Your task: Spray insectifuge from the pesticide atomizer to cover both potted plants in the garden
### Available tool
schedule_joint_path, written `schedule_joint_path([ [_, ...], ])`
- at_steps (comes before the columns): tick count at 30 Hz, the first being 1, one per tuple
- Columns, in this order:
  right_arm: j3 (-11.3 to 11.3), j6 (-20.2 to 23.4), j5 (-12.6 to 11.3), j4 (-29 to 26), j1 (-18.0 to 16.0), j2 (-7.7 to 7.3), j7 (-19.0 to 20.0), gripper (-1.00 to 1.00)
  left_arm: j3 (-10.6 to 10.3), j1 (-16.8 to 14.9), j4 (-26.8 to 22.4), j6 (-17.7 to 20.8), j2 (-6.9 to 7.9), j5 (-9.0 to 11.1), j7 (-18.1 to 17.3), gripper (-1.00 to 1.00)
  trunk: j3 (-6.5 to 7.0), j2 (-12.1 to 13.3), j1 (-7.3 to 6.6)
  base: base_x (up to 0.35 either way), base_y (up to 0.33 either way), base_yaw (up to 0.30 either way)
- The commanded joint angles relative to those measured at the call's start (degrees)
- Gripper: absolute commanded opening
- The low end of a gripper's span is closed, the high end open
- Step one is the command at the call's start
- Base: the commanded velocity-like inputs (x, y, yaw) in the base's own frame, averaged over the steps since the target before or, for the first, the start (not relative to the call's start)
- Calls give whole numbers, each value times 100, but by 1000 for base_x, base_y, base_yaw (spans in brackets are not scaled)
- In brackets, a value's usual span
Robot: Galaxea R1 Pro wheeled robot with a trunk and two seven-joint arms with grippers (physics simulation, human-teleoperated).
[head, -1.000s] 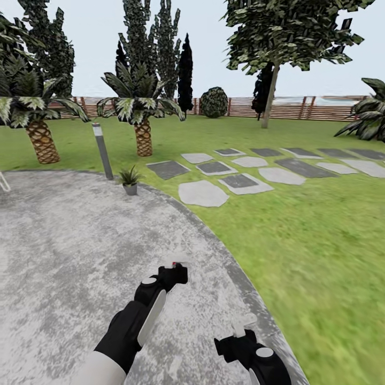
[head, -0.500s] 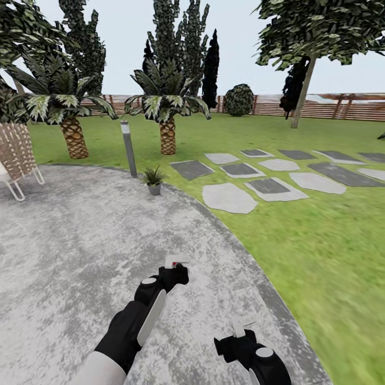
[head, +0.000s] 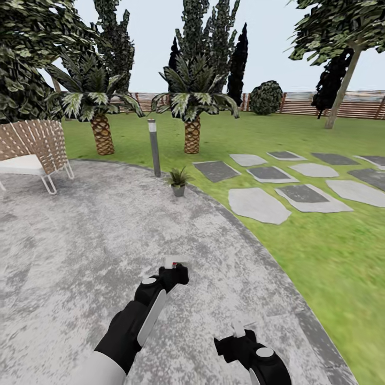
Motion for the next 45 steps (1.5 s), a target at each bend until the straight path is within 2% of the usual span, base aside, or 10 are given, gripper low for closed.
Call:
schedule_joint_path([
  [1, -1, 31, -3, -10, -1, 0, -2, 100, -14, -4, -5, 20, 1, 61, 53, -100, -10, -2, 2, 308, 163, 240],
  [10, -1, 34, 3, -15, -1, 0, -1, 100, -14, -4, -5, 20, 0, 61, 53, -100, -40, -2, 2, 312, 143, 206],
  [22, -10, 36, -4, -28, -1, 0, 5, 100, -14, -4, -5, 20, 0, 61, 53, -100, -45, -2, 2, 310, 23, 19],
  [36, -18, 36, -5, -27, -1, 0, 6, 100, -14, -4, -5, 20, 0, 61, 53, -100, -45, -2, 2, 17, 0, 135],
  [45, -18, 36, -5, -27, -1, 0, 6, 100, -14, -4, -5, 20, 0, 61, 53, -100, -45, -2, 2, 0, 0, 30],
])
